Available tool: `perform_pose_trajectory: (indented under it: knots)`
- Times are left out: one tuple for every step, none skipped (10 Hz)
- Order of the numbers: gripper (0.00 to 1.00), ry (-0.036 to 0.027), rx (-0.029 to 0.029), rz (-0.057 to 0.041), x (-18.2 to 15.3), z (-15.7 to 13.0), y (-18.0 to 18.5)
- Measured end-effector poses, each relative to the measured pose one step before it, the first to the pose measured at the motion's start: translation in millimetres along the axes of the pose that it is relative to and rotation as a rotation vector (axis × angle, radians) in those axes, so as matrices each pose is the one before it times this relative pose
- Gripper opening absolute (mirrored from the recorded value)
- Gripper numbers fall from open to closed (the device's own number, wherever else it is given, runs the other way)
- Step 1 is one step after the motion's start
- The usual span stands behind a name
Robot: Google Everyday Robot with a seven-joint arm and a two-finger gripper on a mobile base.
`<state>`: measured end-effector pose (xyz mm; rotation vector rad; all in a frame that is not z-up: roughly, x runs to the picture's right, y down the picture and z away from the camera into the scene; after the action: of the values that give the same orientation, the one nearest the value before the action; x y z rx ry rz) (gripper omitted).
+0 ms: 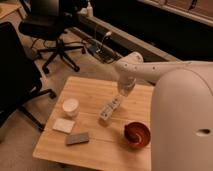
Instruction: Stand the bottle upright
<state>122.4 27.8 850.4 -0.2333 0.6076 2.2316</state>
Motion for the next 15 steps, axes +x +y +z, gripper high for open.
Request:
perform_pose_trajectory:
  knots:
    - [0.26, 0.00006, -0.00008, -0.00019, 0.11, -0.01, 0.18]
    - [0.26, 0.00013, -0.00006, -0.00056, 0.23, 0.03, 0.34]
    - [0.26, -0.00011, 0.00009, 0.00013, -0.09, 0.02, -0.11]
    - [0.26, 0.00005, -0.00014, -0.00001, 0.04, -0.05, 0.07]
    - [0.26, 0.00002, 0.00010, -0.00002, 0.01, 0.04, -0.02]
    - [0.26, -0.00017, 0.00010, -0.00022, -0.02, 0.03, -0.03]
    - [0.26, -0.01307, -0.00511, -0.00855, -2.69, -2.43, 1.47]
    - [0.26, -0.02598, -0.01066, -0.01834, -5.19, -4.34, 3.54]
    - [0.26, -0.03316, -0.01542, -0.02758, -5.45, -6.38, 6.64]
    - [0.26, -0.03270, -0.01749, -0.03834, -2.85, -6.30, 9.04]
    - [0.26, -0.01476, -0.00585, -0.01755, -0.98, -2.21, 2.28]
    - [0.26, -0.00930, 0.00094, -0.00970, -1.29, -0.28, -1.20]
    - [0.26, -0.00062, 0.00111, 0.00369, -0.85, 0.04, -1.91]
    - [0.26, 0.00021, -0.00010, 0.00032, 0.17, 0.03, 0.26]
    - [0.26, 0.00015, -0.00057, -0.00060, 0.40, -0.10, 0.96]
